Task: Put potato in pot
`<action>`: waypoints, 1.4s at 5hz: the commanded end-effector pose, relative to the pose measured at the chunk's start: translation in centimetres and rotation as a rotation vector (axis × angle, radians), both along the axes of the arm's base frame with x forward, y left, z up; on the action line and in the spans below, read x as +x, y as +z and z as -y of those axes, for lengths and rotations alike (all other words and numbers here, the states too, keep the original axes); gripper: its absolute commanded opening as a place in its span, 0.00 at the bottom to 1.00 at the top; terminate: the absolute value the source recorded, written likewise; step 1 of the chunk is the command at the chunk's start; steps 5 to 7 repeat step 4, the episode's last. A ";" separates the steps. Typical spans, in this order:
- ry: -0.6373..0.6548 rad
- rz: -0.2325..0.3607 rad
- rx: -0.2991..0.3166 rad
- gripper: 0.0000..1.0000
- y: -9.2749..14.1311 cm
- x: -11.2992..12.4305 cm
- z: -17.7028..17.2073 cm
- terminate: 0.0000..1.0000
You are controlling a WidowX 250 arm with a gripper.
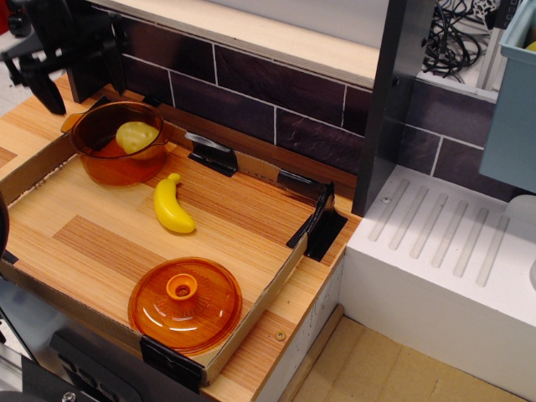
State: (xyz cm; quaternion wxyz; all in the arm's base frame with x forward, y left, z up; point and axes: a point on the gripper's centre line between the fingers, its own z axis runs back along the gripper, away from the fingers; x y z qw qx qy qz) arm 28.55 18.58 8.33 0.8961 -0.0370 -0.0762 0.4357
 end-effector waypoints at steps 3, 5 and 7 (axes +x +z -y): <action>-0.154 -0.087 0.022 1.00 3.4 -4.8 2.8 0.00; -0.154 -0.087 0.022 1.00 3.4 -4.8 2.8 1.00; -0.154 -0.087 0.022 1.00 3.4 -4.8 2.8 1.00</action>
